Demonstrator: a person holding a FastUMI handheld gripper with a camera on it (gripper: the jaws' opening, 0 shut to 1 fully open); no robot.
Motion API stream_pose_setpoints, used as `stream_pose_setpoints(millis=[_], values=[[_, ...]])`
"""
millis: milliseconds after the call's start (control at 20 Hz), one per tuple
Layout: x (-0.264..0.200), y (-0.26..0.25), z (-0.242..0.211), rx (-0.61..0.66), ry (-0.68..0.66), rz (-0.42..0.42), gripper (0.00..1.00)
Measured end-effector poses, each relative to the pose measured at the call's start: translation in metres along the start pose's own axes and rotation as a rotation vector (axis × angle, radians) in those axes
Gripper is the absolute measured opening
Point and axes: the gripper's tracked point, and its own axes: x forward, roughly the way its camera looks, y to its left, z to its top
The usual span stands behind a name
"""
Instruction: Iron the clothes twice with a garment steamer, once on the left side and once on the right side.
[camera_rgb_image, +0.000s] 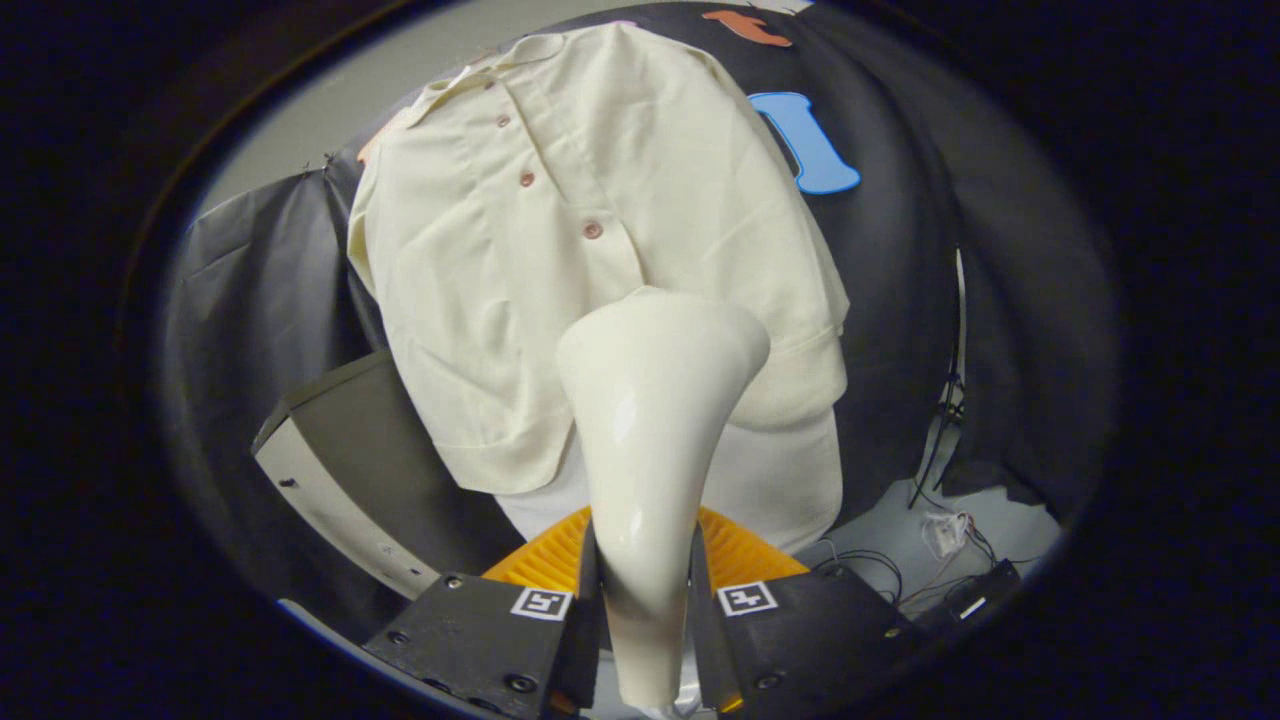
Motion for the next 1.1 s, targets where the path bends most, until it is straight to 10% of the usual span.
stream_pose_setpoints(millis=[900, 1100], values=[[-0.147, 0.178, 0.090, -0.182, -0.386, -0.170, 0.39], [-0.199, 0.198, 0.053, -0.187, -0.417, -0.185, 0.39]])
